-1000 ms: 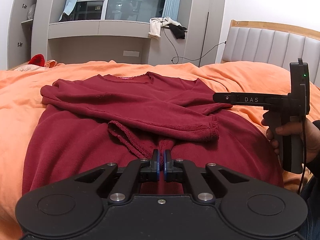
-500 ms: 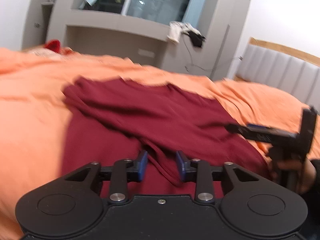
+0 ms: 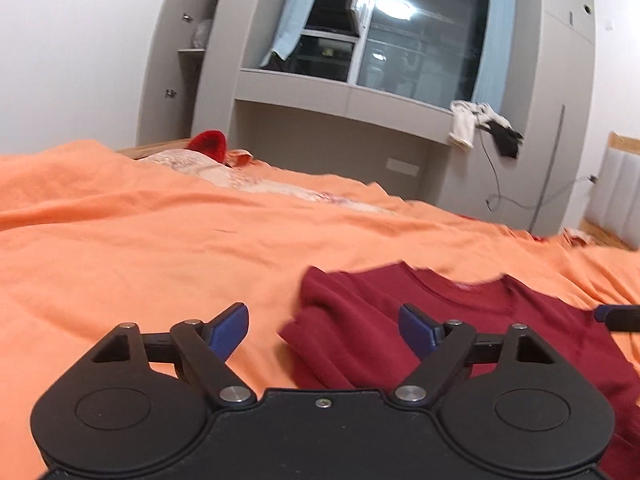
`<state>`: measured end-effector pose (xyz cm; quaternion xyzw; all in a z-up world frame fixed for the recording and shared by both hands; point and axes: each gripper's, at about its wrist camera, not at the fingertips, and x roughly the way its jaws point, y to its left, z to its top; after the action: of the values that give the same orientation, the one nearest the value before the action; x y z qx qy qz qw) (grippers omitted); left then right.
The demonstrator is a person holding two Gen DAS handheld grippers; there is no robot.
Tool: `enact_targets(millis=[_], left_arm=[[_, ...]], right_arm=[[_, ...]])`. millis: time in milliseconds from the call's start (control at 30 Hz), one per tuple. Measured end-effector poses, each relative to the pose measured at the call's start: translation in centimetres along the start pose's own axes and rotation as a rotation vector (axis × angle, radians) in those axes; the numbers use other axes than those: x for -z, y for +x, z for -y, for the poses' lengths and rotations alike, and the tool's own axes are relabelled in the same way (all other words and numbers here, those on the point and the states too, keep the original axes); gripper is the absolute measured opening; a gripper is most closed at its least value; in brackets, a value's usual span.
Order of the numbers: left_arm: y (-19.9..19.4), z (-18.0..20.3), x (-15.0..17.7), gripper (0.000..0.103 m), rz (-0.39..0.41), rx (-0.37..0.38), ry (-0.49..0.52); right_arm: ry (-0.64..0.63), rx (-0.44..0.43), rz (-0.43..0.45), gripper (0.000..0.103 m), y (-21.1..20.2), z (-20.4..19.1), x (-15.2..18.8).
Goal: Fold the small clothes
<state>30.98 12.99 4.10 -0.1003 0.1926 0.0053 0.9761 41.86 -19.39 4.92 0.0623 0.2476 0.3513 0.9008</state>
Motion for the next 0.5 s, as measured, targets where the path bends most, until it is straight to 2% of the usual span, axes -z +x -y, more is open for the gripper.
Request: enact_targets(millis=[100, 167, 200, 267, 300, 333, 400, 433, 500], left_arm=[[1.8, -1.5, 0.0, 0.087, -0.054, 0.038, -0.074], [2.9, -2.4, -0.2, 0.083, -0.077, 0.093, -0.115], [3.2, -2.6, -0.2, 0.077, -0.092, 0.103, -0.127], [3.9, -3.0, 0.0, 0.058, -0.127, 0.114, -0.137], [4.2, -3.3, 0.1, 0.040, -0.148, 0.112, -0.156], [4.6, -3.7, 0.2, 0.029, -0.165, 0.109, -0.180], [4.9, -4.5, 0.5, 0.022, -0.183, 0.104, -0.232], [5.1, -4.8, 0.5, 0.009, -0.187, 0.108, -0.248], [5.2, -4.8, 0.5, 0.006, -0.195, 0.093, -0.266]], right_arm=[[0.016, -0.050, -0.026, 0.094, 4.5, -0.8, -2.1], [0.033, -0.079, -0.052, 0.085, 7.7, -1.3, -3.3], [0.038, -0.091, -0.066, 0.079, 9.4, -1.6, -3.8], [0.040, -0.113, -0.093, 0.072, 12.4, -2.2, -4.6], [0.036, -0.124, -0.105, 0.066, 14.0, -2.5, -4.9], [0.036, -0.128, -0.117, 0.061, 15.5, -2.8, -5.1], [0.039, -0.134, -0.149, 0.061, 18.2, -3.1, -5.2], [0.039, -0.131, -0.164, 0.060, 19.3, -3.3, -5.1], [0.037, -0.133, -0.194, 0.057, 21.2, -3.6, -4.8]])
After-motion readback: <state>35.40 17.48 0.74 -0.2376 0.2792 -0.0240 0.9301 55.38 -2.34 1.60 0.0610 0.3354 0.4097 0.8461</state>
